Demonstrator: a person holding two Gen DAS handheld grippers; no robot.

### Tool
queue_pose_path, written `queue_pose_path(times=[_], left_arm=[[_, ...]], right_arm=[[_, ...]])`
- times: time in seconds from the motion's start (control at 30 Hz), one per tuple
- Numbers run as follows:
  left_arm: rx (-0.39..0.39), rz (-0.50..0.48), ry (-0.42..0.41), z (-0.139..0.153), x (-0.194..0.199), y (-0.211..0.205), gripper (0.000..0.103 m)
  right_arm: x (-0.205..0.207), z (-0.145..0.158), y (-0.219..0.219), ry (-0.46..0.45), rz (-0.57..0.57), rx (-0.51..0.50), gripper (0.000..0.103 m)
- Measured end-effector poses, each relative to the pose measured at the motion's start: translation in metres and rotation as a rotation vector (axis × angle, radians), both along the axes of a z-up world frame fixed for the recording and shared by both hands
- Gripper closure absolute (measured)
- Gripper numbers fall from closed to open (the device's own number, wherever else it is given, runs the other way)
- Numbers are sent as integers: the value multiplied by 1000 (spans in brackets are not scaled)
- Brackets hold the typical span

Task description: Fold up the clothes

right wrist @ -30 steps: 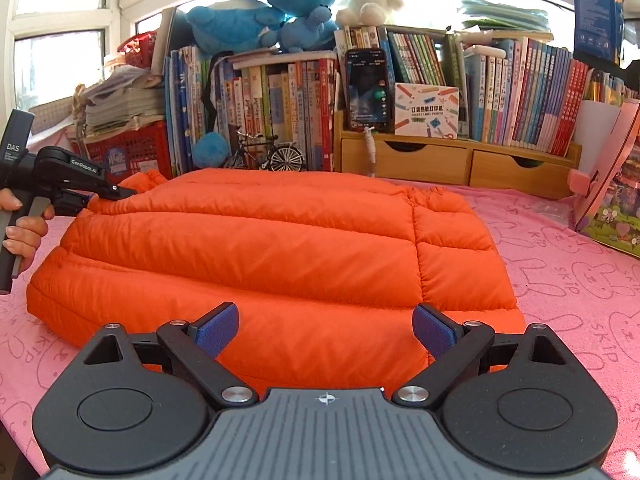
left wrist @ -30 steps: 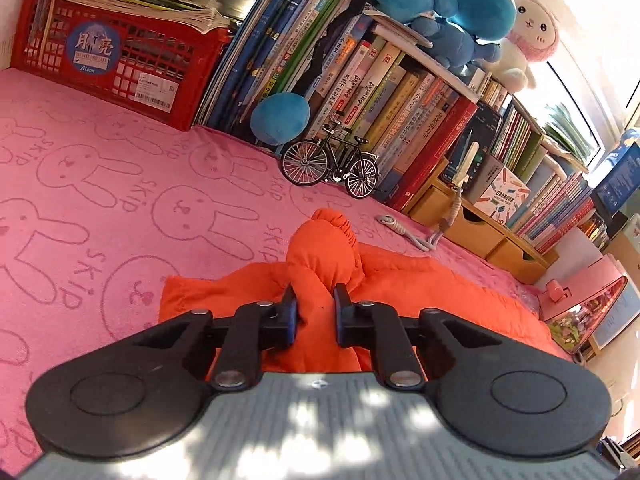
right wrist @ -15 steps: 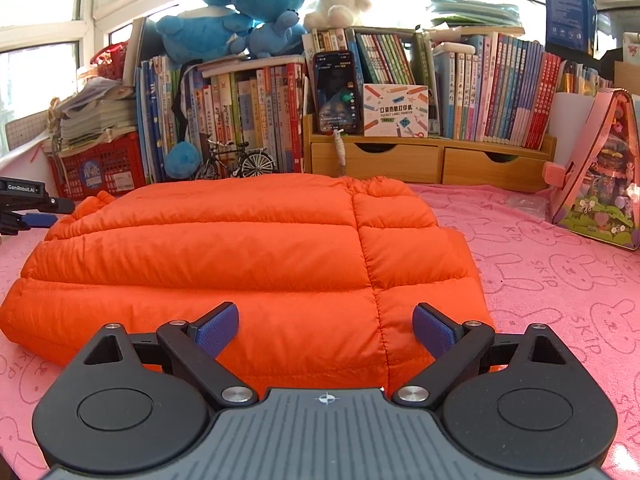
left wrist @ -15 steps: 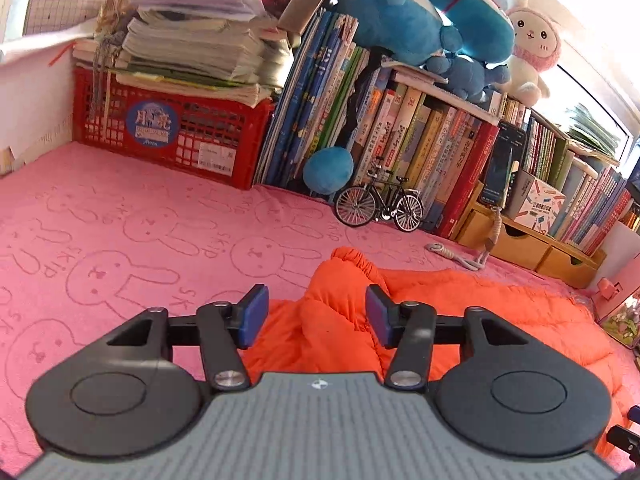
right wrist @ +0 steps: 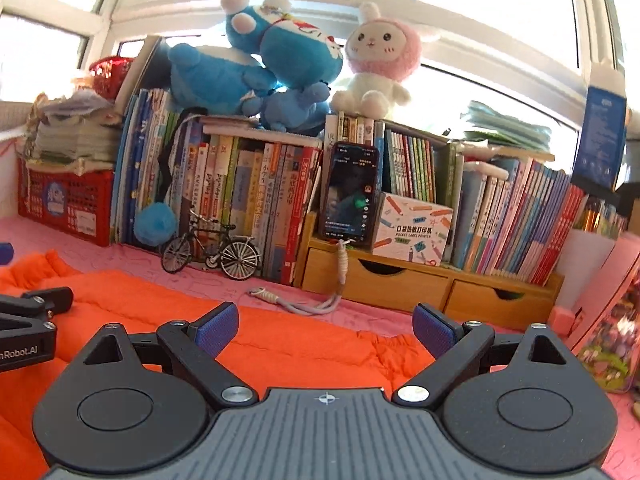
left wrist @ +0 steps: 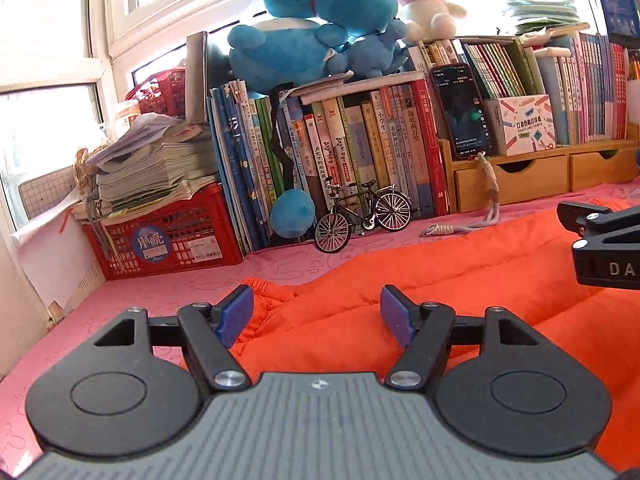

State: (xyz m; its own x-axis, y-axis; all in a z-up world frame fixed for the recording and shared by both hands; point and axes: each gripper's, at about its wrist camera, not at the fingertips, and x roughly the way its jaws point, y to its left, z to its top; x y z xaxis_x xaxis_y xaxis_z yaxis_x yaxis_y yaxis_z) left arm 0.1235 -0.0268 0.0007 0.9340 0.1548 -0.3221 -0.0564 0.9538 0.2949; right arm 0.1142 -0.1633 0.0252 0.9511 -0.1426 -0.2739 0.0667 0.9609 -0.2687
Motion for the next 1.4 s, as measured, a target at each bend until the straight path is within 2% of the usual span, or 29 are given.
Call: queue_pose_path(times=[0.03,0.13,0.33,0.53,0.73,0.8,0.9,0.93,1.0,1.07,1.13,1.2,1.27,1.4], left_arm=[[39,3,-10,-5,1,-6,33],[127,2,-25,-17,3,-16,31],[157,-17,-8,-31,10,-19,28],[117,-17,24,-41,17,-14,25],[70,-18,62,-37,18,-8,25],[7,-23,84,-27,15,-2,25],[-134,-69,109,-5,17,10,25],[-152,-72,114,1,21,10,25],[-123,-51,106,8,31,4,25],[-60,-8,101,7,43,-2,25],[1,37,107,-1,53,-4,25],[48,67,114,-14,59,-1,21],[46,73,97,-26,59,4,15],[59,81,86,-34,56,2,15]], right_arm=[[5,-8,5,20,-4,-54,8],[9,-27,2,72,6,-59,8],[16,-51,-10,136,20,49,7],[21,-58,-12,162,18,72,6],[26,-58,-20,204,25,126,4],[25,-52,-25,215,26,159,4],[20,-33,-40,201,35,314,4],[22,-26,-45,200,47,376,4],[29,-15,-53,214,38,462,5],[41,-11,-58,231,-16,481,6],[54,-18,-62,271,-75,452,6],[61,-32,-64,298,-88,415,5],[60,-43,-64,287,-74,395,2],[53,-51,-55,243,-77,353,0]])
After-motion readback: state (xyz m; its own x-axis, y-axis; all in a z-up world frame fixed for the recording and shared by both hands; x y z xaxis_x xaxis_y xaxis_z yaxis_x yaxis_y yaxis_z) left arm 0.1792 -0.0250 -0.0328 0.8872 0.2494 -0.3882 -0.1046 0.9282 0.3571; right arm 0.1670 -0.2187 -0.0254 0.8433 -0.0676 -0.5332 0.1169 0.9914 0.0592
